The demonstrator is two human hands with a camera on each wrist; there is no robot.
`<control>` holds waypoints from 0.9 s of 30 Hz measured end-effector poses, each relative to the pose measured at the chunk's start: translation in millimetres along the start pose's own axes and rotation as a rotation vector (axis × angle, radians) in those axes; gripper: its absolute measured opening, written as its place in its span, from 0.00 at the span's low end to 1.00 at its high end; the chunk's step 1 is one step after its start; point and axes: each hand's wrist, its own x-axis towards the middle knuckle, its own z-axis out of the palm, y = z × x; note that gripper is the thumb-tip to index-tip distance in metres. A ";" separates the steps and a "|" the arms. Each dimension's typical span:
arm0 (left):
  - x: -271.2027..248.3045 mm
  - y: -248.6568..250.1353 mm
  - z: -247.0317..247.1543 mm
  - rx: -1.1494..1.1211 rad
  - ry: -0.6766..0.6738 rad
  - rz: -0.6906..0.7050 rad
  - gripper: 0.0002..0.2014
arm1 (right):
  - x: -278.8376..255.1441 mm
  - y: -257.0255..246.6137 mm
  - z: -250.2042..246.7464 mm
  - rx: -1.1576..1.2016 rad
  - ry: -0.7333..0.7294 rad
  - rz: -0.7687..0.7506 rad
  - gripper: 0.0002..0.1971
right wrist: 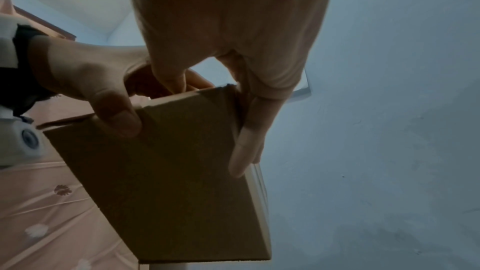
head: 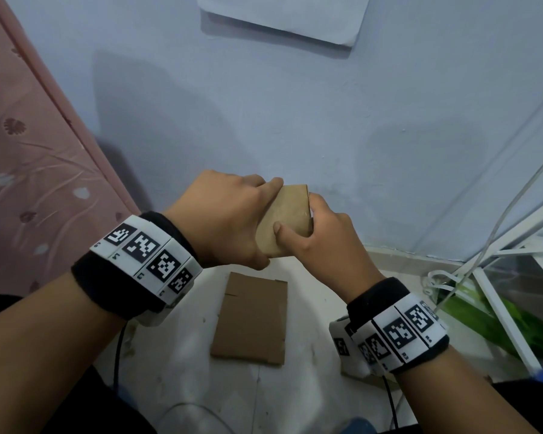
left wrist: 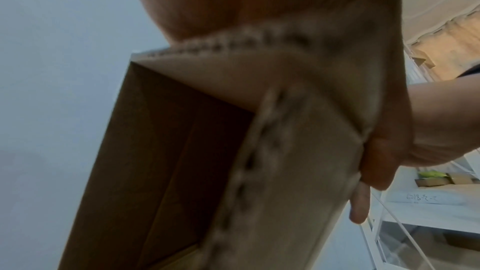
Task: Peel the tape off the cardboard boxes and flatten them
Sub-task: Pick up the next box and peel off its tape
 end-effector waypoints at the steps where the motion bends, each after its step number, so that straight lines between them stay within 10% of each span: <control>1: 0.1 0.5 1.4 -0.004 -0.003 0.001 0.41 | 0.5 0.4 1.4 0.001 0.004 0.009 0.25; 27: -1.6 5.7 5.6 -0.006 0.052 0.007 0.46 | 1.0 2.2 2.2 0.020 0.051 0.039 0.24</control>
